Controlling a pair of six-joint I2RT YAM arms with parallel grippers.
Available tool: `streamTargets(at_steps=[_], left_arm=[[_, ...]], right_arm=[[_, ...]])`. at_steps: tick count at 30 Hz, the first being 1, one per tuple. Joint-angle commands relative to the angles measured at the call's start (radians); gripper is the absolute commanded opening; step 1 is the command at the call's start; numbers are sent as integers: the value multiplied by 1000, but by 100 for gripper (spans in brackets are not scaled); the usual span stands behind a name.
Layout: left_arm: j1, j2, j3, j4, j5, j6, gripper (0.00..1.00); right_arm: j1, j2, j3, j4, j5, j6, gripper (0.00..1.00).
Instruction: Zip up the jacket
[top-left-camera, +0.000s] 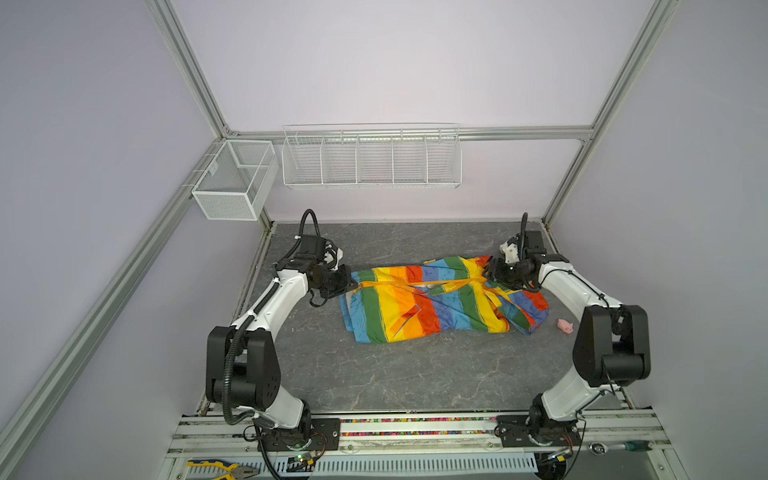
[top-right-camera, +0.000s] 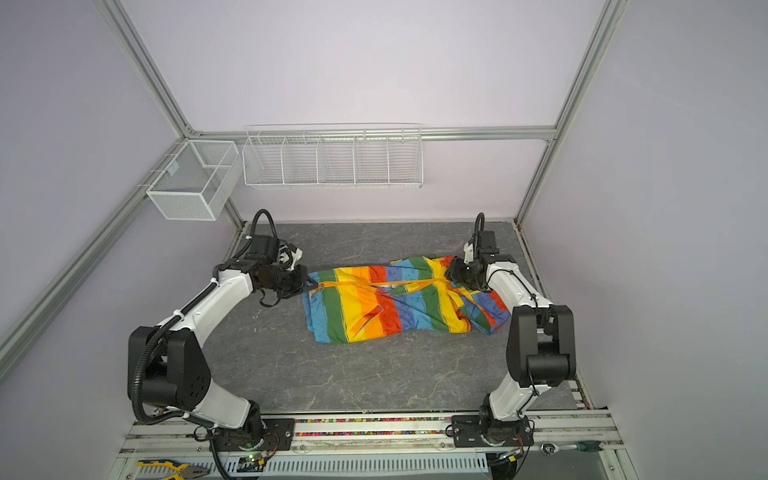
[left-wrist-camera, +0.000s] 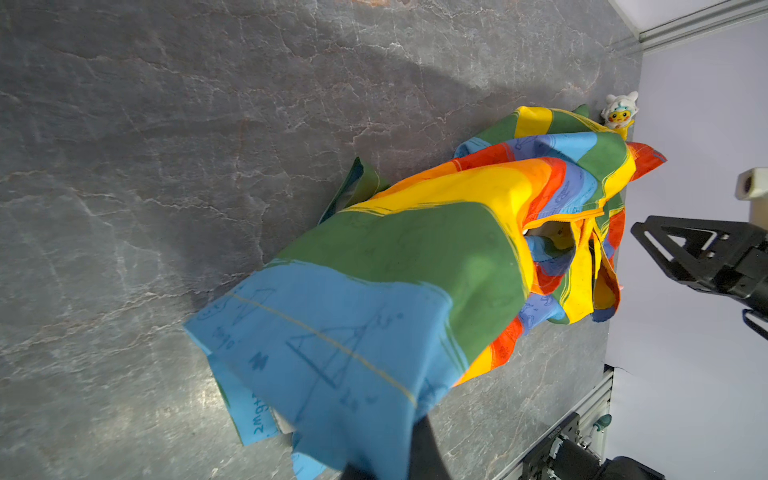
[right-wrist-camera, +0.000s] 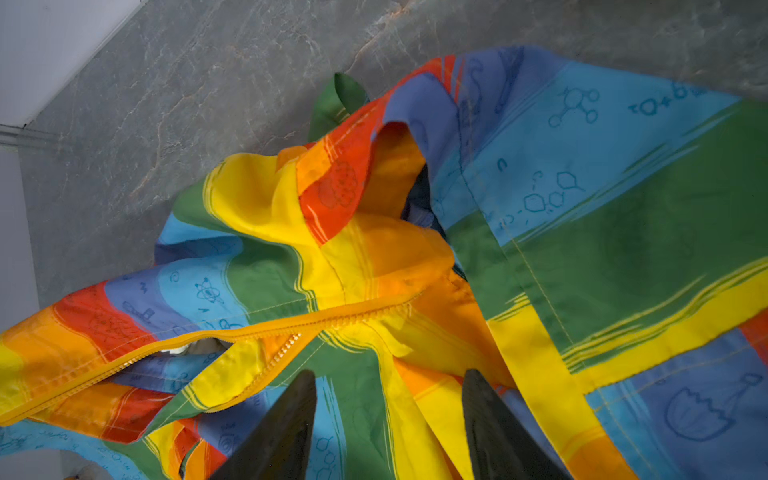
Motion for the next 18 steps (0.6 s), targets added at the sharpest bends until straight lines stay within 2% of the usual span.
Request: streamTargets(at_steps=[1,10,14,18], left_arm=[[7,-14,-18,30,33,2,0],[7,-24,-23,27,43,-4,0],[7,-27,-21,19,62,-4,0],[7,-20,-6,-10,85,9,0]], right_arm=[[17,-19,-19,73,-38,51,59],[164,-77,29,49,23,29,61],[275,-114,55,53,35,3,61],[435,-125,93,89,39,-72,59]])
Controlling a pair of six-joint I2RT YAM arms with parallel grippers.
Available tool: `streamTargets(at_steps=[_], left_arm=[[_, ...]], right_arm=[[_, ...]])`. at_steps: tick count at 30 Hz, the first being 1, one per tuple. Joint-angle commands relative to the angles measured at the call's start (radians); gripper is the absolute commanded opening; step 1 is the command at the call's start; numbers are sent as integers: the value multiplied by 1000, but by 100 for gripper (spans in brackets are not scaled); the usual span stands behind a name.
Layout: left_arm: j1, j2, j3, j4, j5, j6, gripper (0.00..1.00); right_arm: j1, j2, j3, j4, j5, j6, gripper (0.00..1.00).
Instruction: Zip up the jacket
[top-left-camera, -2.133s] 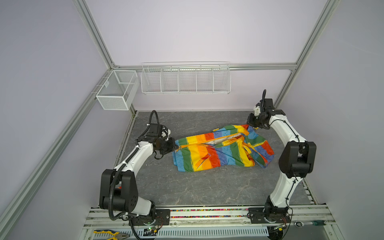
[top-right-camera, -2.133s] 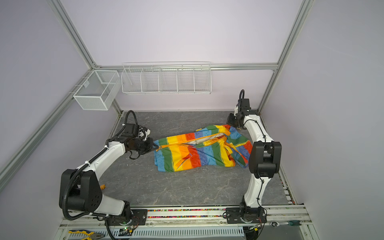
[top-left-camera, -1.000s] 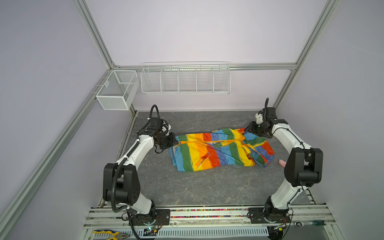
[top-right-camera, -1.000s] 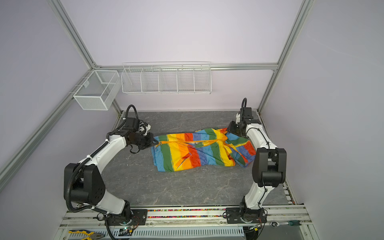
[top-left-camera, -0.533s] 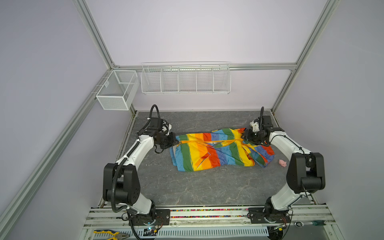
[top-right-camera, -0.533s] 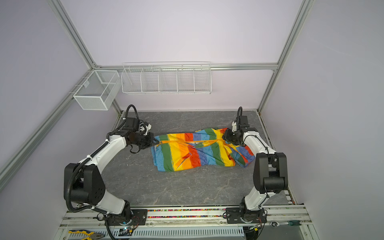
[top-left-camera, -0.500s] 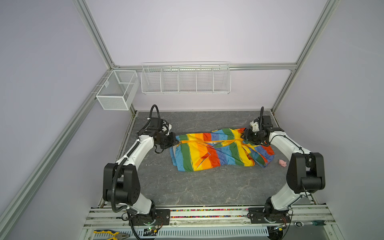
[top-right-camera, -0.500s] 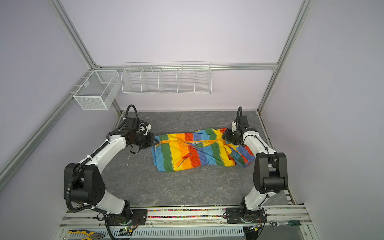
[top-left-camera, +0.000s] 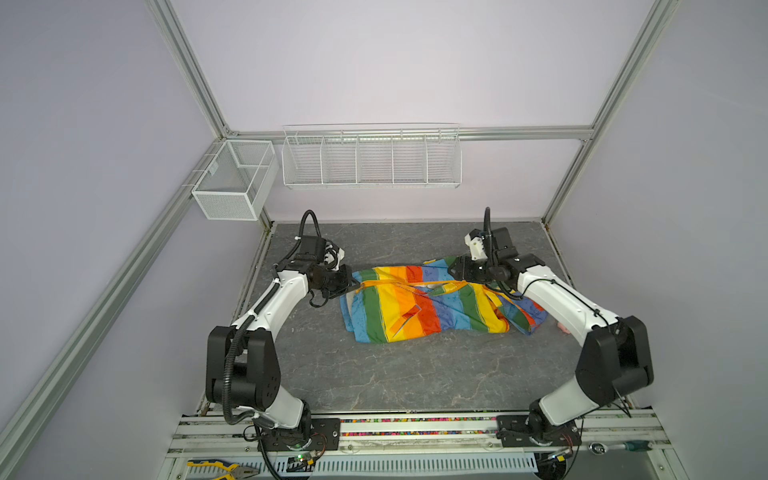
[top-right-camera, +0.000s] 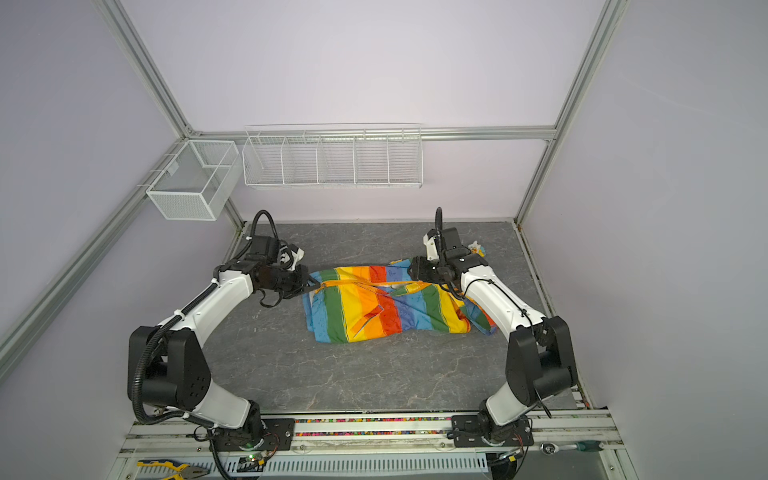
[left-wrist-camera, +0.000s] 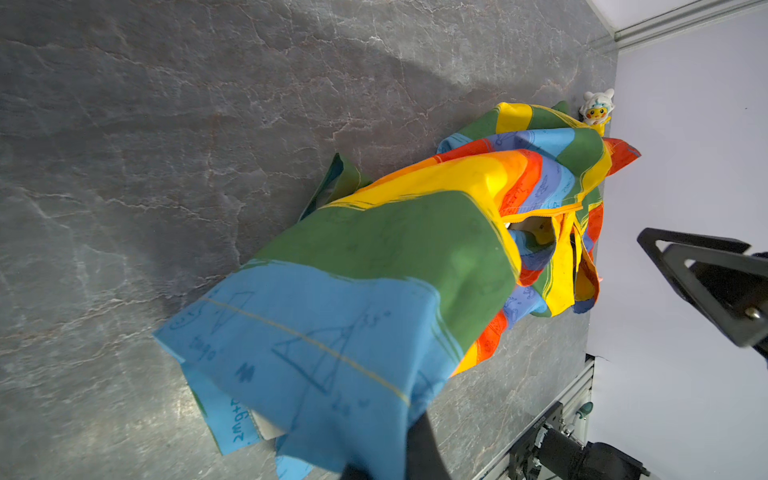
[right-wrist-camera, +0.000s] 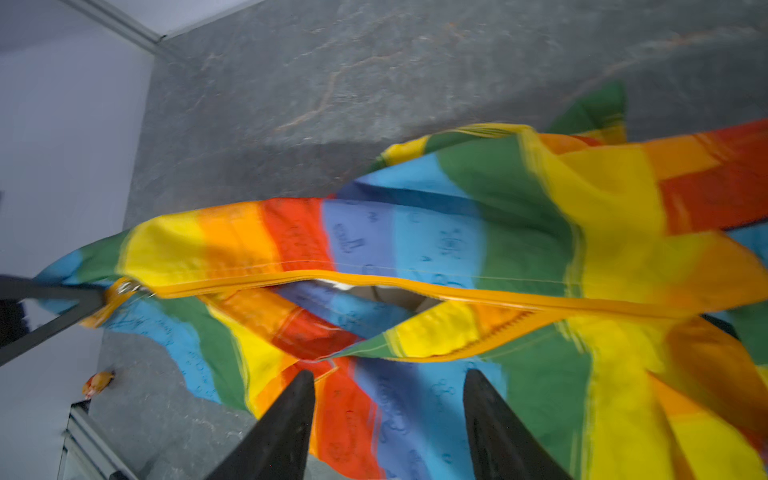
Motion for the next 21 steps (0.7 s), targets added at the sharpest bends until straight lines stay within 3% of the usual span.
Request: streamTargets(at_steps=[1,5,9,14,21], left_arm=[[7,-19,11,-35,38,23,0],[7,-22,15,-51,61,30,0],[7,-19,20,-68,89,41,0],[7,-21,34,-101,99,60,0],[8,-20,42,-116,109,69,0]], right_arm=[[126,-21,51,40,12,-104,59],[306,46,134,34,59,-255,58],[404,153,235,3,73,-338,56],[438,288,346,-72,220,-362,61],[438,369,367,-90,375,-383,69]])
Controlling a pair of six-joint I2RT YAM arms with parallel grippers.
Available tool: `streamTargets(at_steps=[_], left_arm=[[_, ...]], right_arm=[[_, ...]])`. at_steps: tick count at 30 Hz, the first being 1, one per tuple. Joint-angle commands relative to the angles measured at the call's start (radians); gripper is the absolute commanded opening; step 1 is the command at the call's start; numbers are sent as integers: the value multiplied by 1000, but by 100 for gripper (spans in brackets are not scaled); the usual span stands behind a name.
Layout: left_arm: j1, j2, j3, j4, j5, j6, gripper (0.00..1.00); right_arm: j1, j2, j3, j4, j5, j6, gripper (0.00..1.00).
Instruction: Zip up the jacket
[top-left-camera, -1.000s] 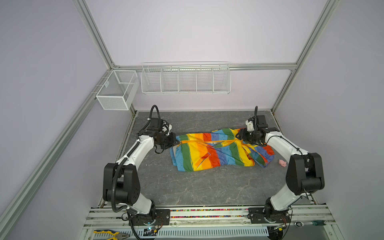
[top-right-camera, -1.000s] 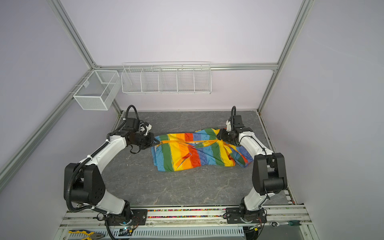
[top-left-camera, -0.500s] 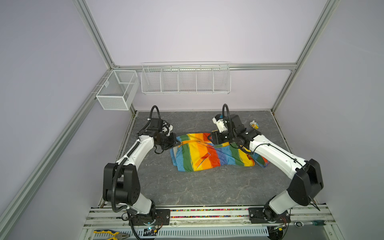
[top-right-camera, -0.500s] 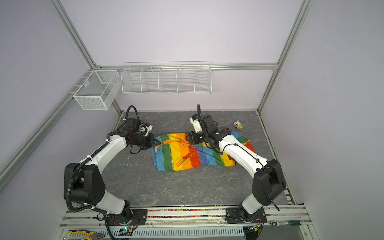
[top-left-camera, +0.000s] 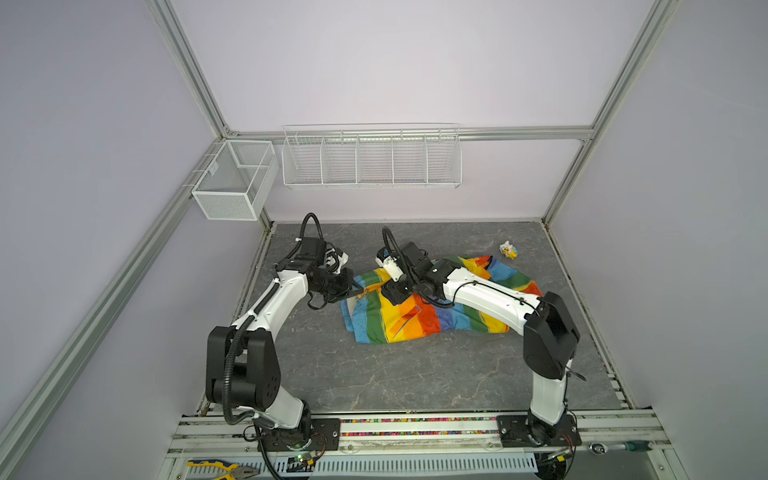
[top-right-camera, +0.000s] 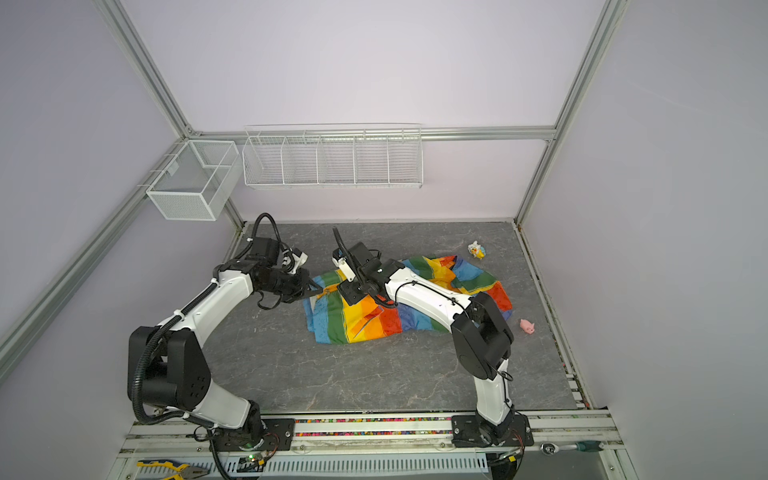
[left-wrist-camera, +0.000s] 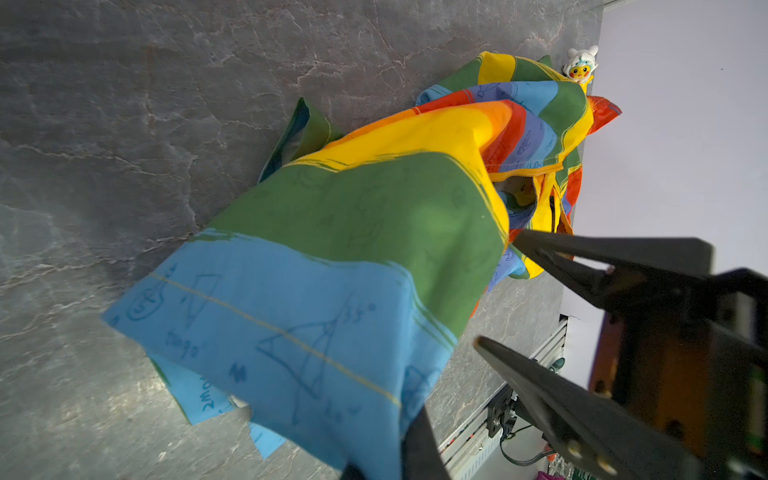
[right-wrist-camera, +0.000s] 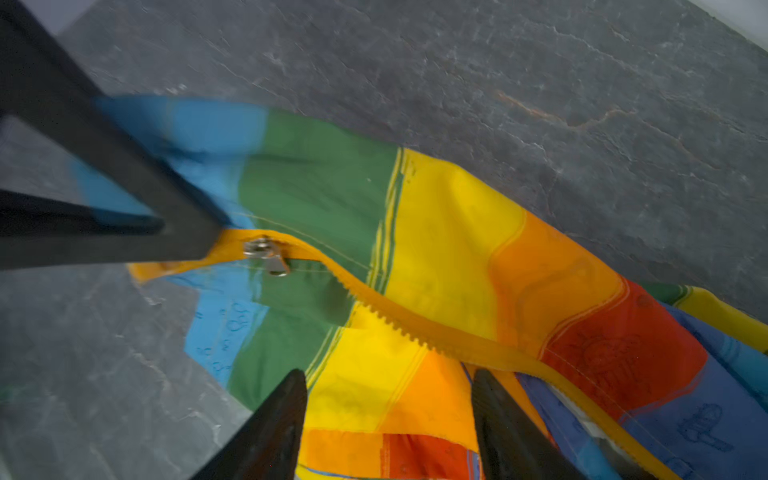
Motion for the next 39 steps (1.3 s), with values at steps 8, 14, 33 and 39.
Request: streamTargets(at_steps=[8,14,33,39], left_arm=[[7,-22,43,-44,26,34,0],[7,-31,46,-49,36,34,0],[7,-29,42,-57,65,42,0],[7,-32,30,-35,78,26,0]], right_arm=[[-42,25,-12,-39,266,-30,77],[-83,94,43,-83,268,11,76],[-43,8,-46,126,178,-5,58],[-43,29,2,97,177,-5,28]])
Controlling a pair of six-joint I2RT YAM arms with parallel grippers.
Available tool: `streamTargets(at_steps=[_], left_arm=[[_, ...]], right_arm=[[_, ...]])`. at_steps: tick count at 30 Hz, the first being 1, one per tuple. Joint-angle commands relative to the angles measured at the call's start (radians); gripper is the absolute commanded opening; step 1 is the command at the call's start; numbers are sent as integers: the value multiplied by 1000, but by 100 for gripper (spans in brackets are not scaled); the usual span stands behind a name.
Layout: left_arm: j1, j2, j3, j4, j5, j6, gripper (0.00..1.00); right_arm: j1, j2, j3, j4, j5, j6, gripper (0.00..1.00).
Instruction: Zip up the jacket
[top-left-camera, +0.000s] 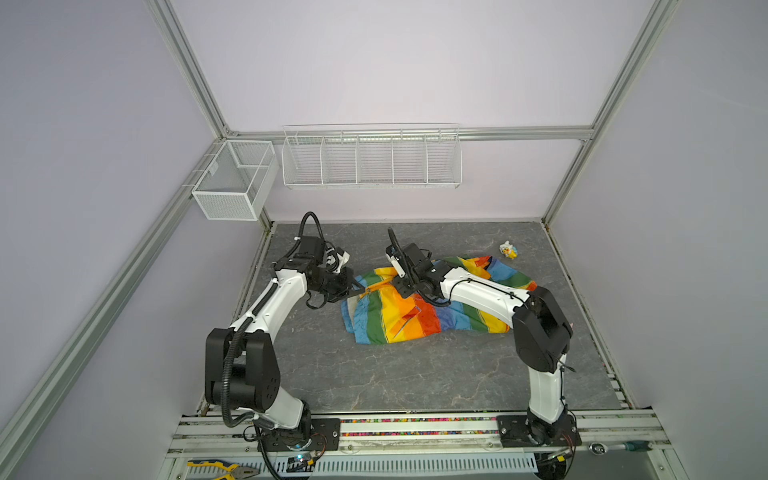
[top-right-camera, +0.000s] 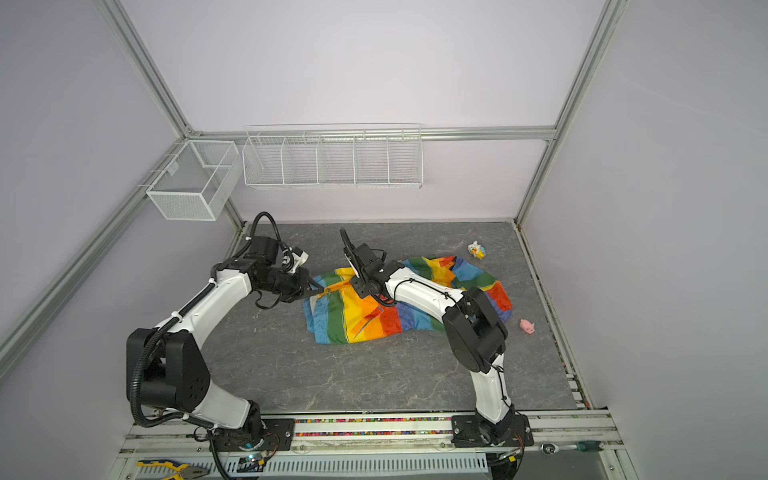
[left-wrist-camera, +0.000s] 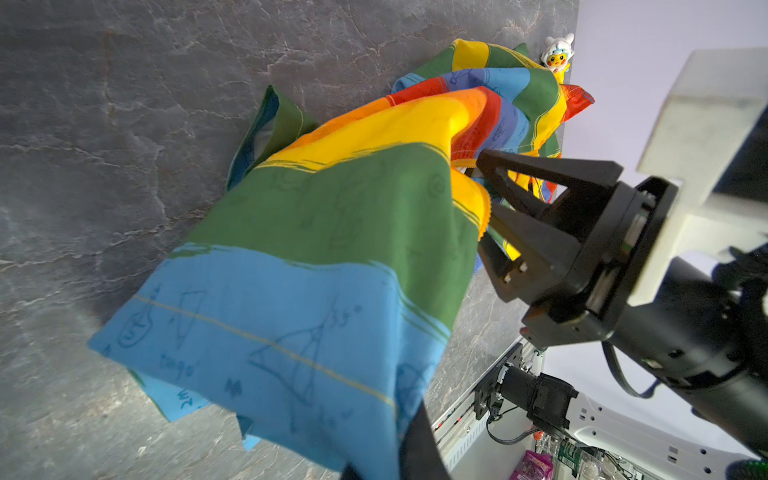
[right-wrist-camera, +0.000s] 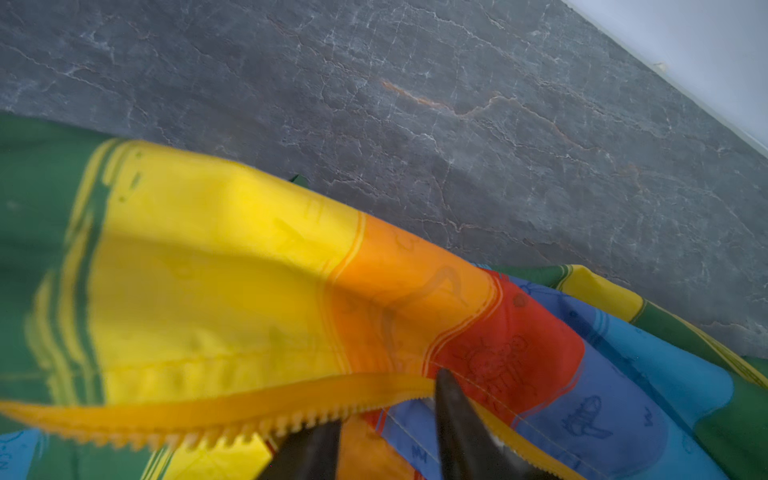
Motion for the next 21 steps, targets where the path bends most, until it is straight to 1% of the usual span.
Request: streamTargets(at_steps=[1,2,3,5,6,8,11,13,15,21], left_arm=[[5,-23,9,5,30,6,0],[5,-26,3,18,32,-3,1],[5,-30,-5,34,31,-13,7],[5,-41,-27,76,27,-40,22],[5,-48,-47,108,25,-58,27],[5,-67,-93,190,37,-93,34],[4,-113,-185,346,37,-156,42],[2,-148,-248,448,16,-186,46],[-2,-177,-309,549,-6,-216,47],[-28,-211,-418,707,-82,-250,48]], right_arm=[[0,-14,39,-4,-3,-9,21],[0,-10,48,-14,-6,-8,14],[0,-4,57,-24,-7,-8,8],[0,-2,65,-33,-12,-5,7],[-1,-3,64,-31,-16,-3,7],[-5,-7,64,-35,-35,9,7],[-21,-12,73,-46,-88,38,7],[-31,-12,82,-56,-118,50,7],[-37,-5,101,-72,-137,60,7],[-58,-4,111,-77,-177,84,7]])
